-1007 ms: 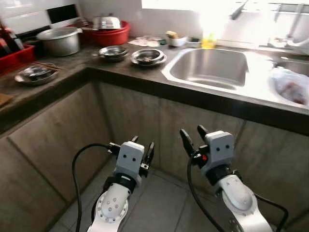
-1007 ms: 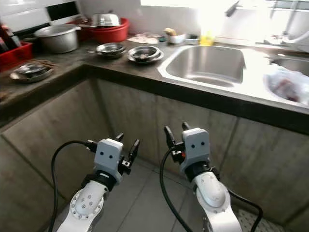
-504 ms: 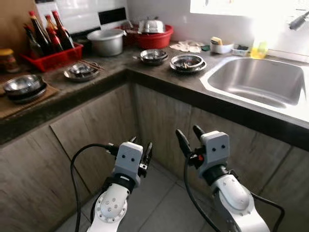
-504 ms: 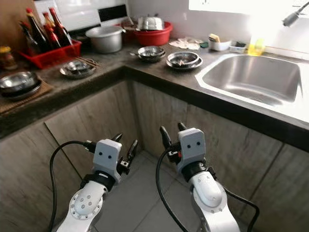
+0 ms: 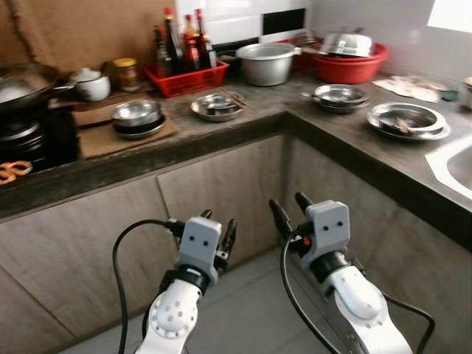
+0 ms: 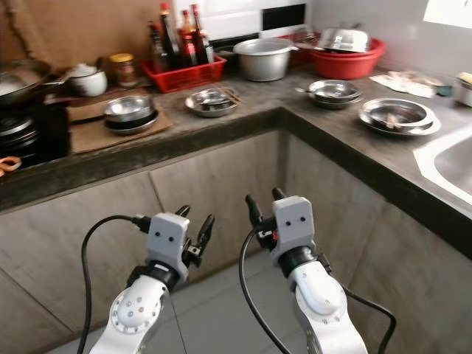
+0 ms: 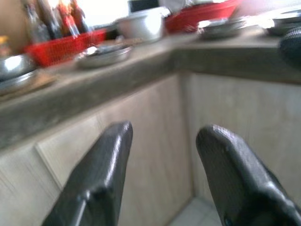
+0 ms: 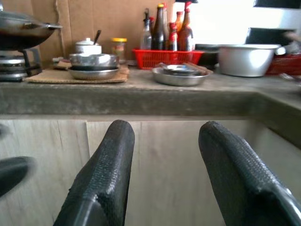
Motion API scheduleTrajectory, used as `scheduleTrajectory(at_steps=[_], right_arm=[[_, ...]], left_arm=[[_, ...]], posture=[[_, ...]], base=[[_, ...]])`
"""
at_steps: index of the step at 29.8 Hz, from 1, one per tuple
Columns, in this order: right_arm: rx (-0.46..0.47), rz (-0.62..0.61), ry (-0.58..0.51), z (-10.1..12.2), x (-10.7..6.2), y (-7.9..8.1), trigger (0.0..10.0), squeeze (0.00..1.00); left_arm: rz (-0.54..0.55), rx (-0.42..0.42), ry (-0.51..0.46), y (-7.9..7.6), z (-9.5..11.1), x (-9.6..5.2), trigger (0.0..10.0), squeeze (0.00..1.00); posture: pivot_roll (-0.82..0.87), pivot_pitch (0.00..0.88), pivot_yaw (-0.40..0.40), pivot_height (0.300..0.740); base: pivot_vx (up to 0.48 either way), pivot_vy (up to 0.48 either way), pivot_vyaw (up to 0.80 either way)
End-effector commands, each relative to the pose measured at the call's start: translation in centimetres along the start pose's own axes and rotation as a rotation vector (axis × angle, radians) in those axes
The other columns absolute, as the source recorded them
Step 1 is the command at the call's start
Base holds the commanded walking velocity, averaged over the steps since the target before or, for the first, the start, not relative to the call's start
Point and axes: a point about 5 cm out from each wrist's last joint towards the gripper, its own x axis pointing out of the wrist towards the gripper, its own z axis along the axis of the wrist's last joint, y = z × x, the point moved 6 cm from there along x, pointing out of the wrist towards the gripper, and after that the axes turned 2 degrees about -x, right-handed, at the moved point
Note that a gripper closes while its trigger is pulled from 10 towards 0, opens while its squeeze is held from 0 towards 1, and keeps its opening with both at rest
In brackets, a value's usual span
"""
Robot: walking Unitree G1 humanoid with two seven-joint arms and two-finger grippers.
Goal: Kitchen organization
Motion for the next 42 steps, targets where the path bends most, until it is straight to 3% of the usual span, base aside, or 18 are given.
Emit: scheduleTrajectory(at_steps=[1, 14, 39, 42], right_arm=[[0.018, 0.016, -0.028, 0.8, 0.2, 0.6, 10.0, 0.0], [0.017, 0.009, -0.037, 0.9, 0.5, 0.5, 10.0, 0.0], [0.042, -0.002, -0.055, 1.3, 1.1, 0.2, 10.0, 0.0], [0.04, -0.003, -0.054, 1.3, 1.3, 0.1, 10.0, 0.0]], left_arm=[[0.019, 0.02, -0.006, 0.8, 0.2, -0.1, 10.0, 0.0], [0.019, 0.02, -0.01, 0.9, 0.2, 0.0, 10.0, 0.0], [0.027, 0.01, -0.029, 0.9, 0.8, 0.3, 10.0, 0.0], [0.027, 0.01, -0.031, 0.9, 0.9, 0.4, 10.0, 0.0]], posture=[[0.02, 0.004, 0.016, 0.74], [0.02, 0.0, 0.014, 0.74], [0.02, 0.0, 0.008, 0.74], [0.03, 0.0, 0.007, 0.74]], base=[[0.304, 0.0, 0.8], [0.304, 0.0, 0.78], [0.305, 0.0, 0.0], [0.305, 0.0, -0.8]])
